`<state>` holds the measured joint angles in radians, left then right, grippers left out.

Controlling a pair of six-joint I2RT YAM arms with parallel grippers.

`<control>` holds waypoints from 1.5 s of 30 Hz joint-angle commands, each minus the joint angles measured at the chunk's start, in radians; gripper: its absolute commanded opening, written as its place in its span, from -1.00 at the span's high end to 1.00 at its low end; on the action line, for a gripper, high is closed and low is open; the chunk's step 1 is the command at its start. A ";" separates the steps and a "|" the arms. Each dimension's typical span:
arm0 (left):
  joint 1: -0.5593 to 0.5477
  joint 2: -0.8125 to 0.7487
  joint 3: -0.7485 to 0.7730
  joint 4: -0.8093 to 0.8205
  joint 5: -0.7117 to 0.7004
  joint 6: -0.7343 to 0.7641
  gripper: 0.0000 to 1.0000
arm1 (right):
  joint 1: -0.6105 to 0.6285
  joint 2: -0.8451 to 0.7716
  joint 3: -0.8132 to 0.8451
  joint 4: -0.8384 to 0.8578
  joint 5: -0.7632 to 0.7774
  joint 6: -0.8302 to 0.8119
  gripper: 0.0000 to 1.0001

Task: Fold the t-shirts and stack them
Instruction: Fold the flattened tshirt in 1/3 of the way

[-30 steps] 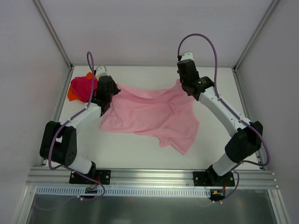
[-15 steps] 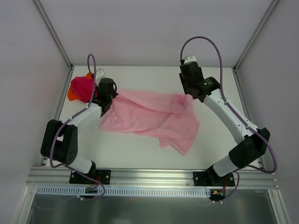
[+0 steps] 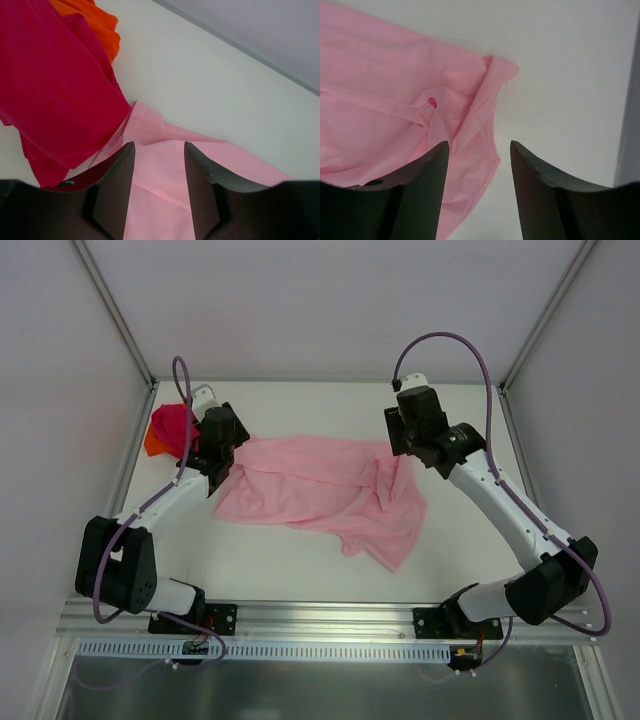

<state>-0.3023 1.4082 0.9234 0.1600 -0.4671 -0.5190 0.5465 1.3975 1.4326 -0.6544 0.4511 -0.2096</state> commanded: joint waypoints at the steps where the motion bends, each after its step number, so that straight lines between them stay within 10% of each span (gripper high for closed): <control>1: -0.011 -0.011 -0.031 0.064 0.097 -0.010 0.09 | 0.012 -0.005 -0.070 0.091 -0.153 0.052 -0.11; 28: -0.291 -0.287 -0.432 -0.002 -0.163 -0.138 0.08 | 0.539 -0.178 -0.623 0.324 0.058 0.441 -0.09; 45: -0.291 0.011 -0.462 0.164 -0.128 -0.170 0.01 | 0.760 -0.204 -0.733 0.324 0.218 0.541 -0.09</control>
<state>-0.5896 1.3975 0.4591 0.2771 -0.5598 -0.6510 1.3006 1.2156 0.7208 -0.3592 0.6140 0.2752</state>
